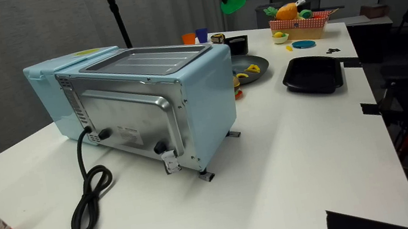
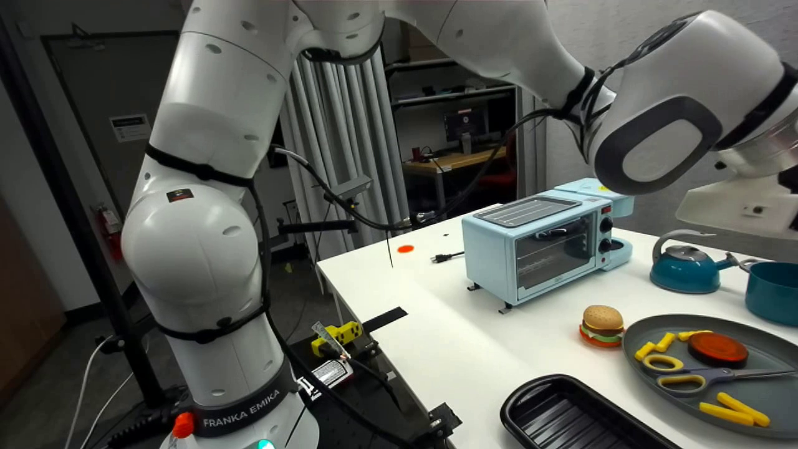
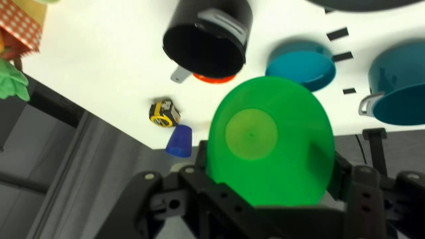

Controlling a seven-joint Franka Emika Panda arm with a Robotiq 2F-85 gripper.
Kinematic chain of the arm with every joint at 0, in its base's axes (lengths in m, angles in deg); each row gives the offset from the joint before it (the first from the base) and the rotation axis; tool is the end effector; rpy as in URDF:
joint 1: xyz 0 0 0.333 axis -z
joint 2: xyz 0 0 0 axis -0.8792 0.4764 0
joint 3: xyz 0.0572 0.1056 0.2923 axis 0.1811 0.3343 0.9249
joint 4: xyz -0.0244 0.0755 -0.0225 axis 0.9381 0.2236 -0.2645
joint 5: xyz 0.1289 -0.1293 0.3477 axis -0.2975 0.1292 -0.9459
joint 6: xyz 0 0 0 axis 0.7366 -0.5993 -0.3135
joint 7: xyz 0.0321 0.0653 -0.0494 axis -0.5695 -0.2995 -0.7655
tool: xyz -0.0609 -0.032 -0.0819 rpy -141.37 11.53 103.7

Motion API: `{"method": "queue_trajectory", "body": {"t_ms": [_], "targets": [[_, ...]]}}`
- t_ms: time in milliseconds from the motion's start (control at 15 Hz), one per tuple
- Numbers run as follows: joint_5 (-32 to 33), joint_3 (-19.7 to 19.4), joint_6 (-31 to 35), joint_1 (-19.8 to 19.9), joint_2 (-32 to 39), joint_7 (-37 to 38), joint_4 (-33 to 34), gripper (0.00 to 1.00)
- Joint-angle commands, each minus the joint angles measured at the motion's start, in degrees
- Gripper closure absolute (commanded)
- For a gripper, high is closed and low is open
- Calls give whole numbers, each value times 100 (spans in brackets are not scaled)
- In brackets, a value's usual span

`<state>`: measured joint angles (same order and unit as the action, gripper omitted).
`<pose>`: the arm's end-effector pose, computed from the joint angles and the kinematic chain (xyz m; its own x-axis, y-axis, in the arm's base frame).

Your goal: Pick up the green cup and pour the contents onto the plate

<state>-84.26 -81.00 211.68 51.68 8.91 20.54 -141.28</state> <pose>0.5772 -0.3021 0.3266 0.6836 -0.2826 0.6729 -0.5221 -0.8336 0.1803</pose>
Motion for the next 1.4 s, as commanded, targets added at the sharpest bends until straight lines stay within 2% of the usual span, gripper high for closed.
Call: {"method": "queue_trajectory", "body": {"t_ms": [0, 133, 200, 333, 533, 867, 1333], "targets": [[341, -1159, -1618, -646, 479, 710, 355, 48], [620, -1396, -2539, -719, 645, 1049, 518, 48], [1558, -931, -2791, -251, 421, 1696, 541, 48], [2372, -483, -3299, 123, 322, 2261, 697, 48], [3023, 172, -3860, 708, 402, 2790, 986, 48], [3502, 982, -4300, 1644, 625, 3142, 1433, 48], [3493, 1605, -4550, 2511, 1097, 2989, 2019, 48]]}}
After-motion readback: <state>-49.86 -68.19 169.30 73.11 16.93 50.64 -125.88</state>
